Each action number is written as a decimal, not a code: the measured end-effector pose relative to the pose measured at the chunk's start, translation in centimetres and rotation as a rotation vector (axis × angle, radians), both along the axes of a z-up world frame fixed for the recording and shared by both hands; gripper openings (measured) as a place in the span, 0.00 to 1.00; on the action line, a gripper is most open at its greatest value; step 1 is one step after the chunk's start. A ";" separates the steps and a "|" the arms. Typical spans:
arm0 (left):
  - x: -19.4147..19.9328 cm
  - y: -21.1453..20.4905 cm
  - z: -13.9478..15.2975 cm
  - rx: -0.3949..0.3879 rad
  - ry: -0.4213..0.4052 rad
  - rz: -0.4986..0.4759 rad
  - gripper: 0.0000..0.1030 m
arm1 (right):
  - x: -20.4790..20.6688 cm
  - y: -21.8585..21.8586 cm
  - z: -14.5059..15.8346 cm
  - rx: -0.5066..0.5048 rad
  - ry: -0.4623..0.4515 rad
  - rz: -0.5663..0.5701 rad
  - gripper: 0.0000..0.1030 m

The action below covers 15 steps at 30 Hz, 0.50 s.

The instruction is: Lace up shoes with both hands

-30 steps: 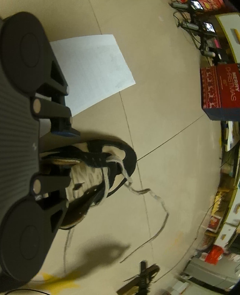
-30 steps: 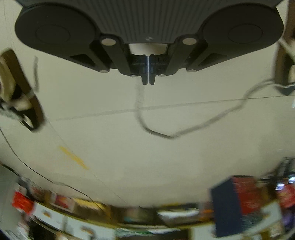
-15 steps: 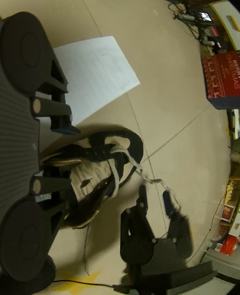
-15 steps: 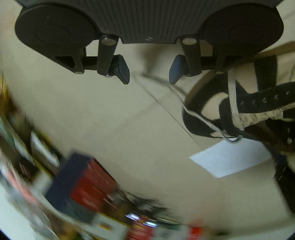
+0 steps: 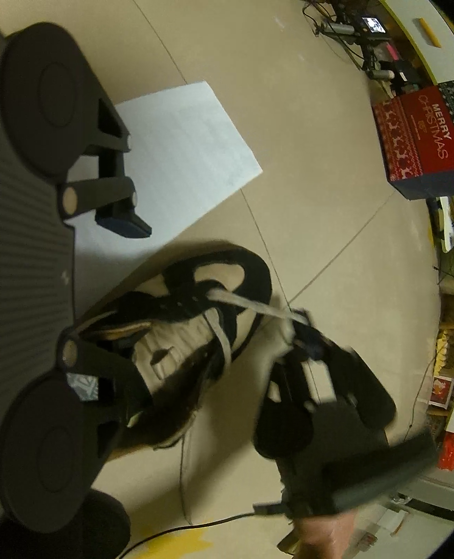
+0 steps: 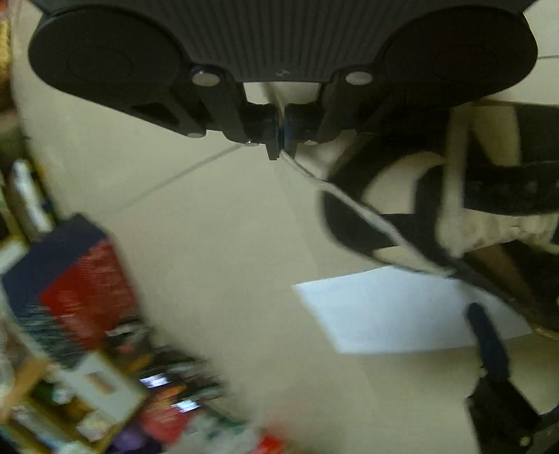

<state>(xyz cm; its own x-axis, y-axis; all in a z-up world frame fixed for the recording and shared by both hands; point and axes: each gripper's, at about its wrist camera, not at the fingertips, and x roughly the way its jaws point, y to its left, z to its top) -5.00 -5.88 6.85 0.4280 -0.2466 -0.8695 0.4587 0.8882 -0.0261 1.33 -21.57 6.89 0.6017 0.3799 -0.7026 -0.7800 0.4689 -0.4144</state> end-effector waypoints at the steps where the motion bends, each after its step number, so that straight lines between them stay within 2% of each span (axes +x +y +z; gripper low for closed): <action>1: 0.1 0.0 0.0 0.003 0.005 -0.005 0.53 | -0.3 -0.6 0.5 0.037 -0.016 -0.035 0.02; 4: 0.1 -0.1 0.1 0.019 0.013 -0.022 0.55 | -1.9 -2.0 1.9 0.133 -0.062 -0.126 0.02; 8: -0.1 -0.5 0.6 0.074 0.017 -0.073 0.56 | -4.8 -1.4 2.5 0.131 -0.147 -0.174 0.02; 12: -0.5 -0.4 0.8 0.122 0.023 -0.105 0.58 | -5.5 -1.8 3.7 0.215 -0.114 -0.255 0.02; 15: -0.3 -0.2 0.8 0.125 0.029 -0.072 0.67 | -5.7 -1.7 3.6 0.247 -0.105 -0.327 0.03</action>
<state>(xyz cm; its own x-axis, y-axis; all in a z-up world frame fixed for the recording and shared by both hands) -5.30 -6.03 7.68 0.3873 -0.1644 -0.9072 0.5218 0.8503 0.0687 -4.36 -23.24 10.47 0.7822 0.3068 -0.5423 -0.5332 0.7799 -0.3278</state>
